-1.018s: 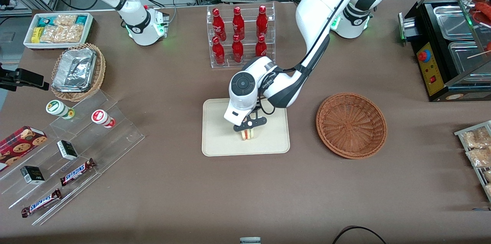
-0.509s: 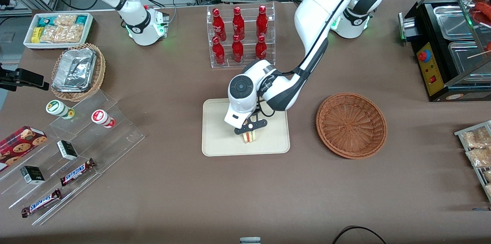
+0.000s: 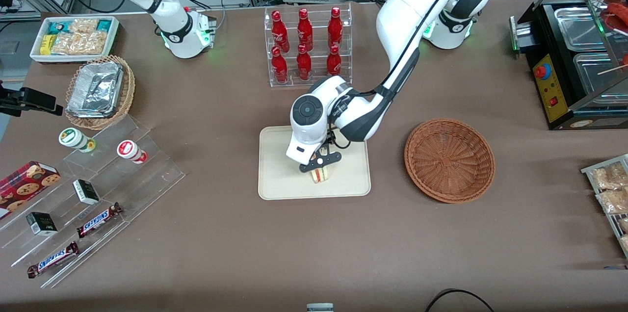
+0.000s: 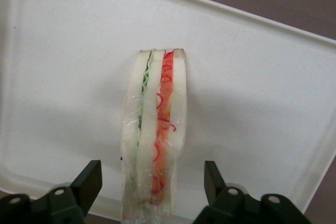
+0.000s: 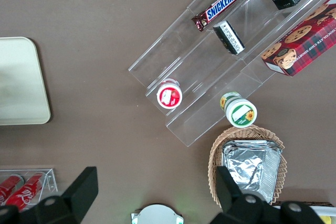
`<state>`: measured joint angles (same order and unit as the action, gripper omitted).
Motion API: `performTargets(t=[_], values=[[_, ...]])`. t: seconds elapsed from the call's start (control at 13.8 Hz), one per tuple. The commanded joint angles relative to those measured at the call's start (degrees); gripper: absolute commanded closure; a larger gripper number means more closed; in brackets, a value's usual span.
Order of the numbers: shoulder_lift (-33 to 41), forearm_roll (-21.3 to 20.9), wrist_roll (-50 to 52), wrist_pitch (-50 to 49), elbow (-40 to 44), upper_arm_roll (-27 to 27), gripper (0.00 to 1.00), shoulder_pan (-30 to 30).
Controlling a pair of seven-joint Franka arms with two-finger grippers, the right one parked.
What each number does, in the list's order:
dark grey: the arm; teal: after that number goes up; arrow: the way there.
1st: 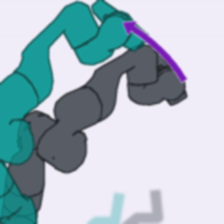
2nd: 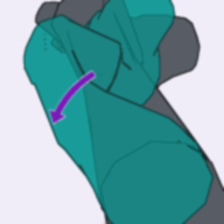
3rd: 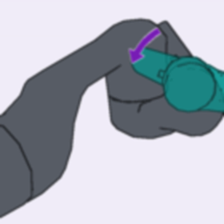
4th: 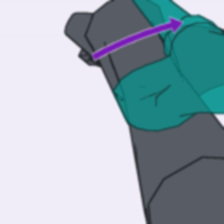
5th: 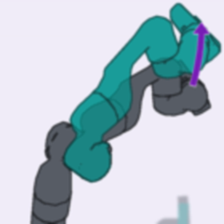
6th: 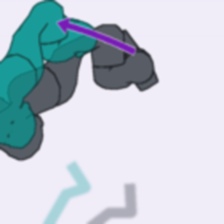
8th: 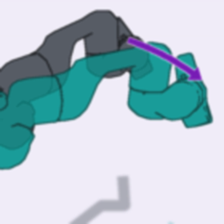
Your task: Place sandwich from basket to tray
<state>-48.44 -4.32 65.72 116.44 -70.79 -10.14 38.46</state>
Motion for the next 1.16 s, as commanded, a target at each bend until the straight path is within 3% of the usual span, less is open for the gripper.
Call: performTargets(t=[0.0,0.36,0.73,1.09], values=[[4.39,-0.16,1.16,-5.07,1.35,0.47,0.0,0.21],[8.26,-0.25,0.55,-7.9,2.41,0.73,0.0,-0.75],[13.18,-0.07,-5.07,-15.79,2.16,0.38,0.0,-7.42],[22.31,2.65,-22.89,-17.83,-7.5,0.38,0.0,-17.18]])
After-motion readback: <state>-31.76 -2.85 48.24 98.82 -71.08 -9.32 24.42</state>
